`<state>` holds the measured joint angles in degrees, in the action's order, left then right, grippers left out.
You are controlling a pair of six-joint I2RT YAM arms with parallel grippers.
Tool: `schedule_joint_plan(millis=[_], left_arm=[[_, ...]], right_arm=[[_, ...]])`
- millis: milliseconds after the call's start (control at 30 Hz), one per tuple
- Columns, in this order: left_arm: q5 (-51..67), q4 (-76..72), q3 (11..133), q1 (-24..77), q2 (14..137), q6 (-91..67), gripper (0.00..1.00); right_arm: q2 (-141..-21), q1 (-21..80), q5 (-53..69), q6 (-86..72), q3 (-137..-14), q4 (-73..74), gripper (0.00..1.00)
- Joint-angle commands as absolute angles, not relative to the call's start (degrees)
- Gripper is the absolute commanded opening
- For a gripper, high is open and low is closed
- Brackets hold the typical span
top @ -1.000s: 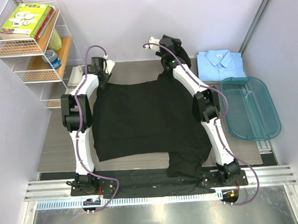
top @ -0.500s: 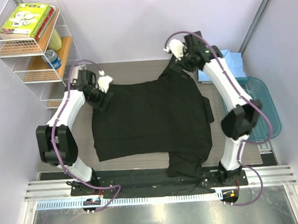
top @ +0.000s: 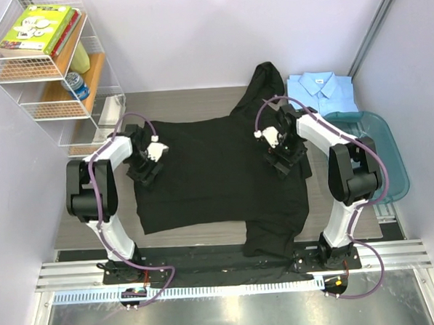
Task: Fold and stack the long sleeve shirts
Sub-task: Flatten the shirt out
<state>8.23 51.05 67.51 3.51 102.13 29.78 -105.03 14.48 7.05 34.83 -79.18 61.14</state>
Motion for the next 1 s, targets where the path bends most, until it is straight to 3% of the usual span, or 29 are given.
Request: schedule_joint_plan(millis=[0, 333, 500, 700, 833, 967], left_arm=[[4.7, 50.2, 70.7, 0.2, 105.6, 34.0, 0.56], [3.1, 49.3, 62.2, -1.2, 100.6, 41.3, 0.57], [7.2, 55.4, 64.6, -1.4, 97.9, 44.8, 0.6], [16.9, 59.9, 75.1, -1.3, 95.6, 43.5, 0.63], [23.9, 53.0, 85.3, -1.3, 97.9, 35.3, 0.66], [23.1, 42.6, 91.0, -1.3, 103.3, 24.5, 0.7]], right_arm=[[-105.4, 12.3, 7.5, 34.5, -77.1, 57.0, 0.87], [-96.6, 19.2, 11.9, 33.7, -61.9, 60.4, 0.87], [-93.7, 20.5, 17.0, 36.1, -63.4, 67.5, 0.87], [-96.7, 11.4, 22.4, 35.6, -83.5, 71.8, 0.86], [-104.5, 5.2, 26.1, 23.9, -100.8, 59.9, 0.8], [-112.9, 4.7, 23.8, 10.4, -109.8, 48.4, 0.72]])
